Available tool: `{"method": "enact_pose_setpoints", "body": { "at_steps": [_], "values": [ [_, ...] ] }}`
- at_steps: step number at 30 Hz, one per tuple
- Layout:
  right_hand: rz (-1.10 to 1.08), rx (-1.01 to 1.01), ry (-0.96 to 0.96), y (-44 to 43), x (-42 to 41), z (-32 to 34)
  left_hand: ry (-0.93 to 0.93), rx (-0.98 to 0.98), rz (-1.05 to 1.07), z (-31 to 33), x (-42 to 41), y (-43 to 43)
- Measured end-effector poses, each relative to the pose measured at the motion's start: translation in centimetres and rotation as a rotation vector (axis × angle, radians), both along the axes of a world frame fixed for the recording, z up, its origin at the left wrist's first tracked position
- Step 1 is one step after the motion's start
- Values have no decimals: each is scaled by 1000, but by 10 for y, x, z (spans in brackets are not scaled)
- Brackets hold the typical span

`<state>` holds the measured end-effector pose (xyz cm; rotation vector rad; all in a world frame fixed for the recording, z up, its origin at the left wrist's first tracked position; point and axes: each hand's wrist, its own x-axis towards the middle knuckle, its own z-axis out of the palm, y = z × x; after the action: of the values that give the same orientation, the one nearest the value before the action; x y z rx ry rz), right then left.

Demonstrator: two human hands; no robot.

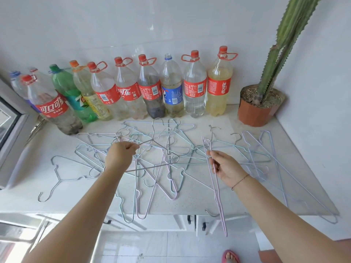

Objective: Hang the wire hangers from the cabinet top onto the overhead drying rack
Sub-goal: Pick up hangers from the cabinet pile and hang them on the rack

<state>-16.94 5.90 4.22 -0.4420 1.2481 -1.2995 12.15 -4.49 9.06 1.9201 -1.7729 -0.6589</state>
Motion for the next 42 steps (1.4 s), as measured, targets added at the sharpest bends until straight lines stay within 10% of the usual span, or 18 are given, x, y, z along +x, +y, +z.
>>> {"method": "enact_pose_setpoints", "body": {
  "at_steps": [24,42],
  "values": [
    [123,-69,75,-16,31,4,810,139,112,2,-1,38],
    [850,-204,-30,43,139,85,1095,-171,637,47,27,256]
  ]
}}
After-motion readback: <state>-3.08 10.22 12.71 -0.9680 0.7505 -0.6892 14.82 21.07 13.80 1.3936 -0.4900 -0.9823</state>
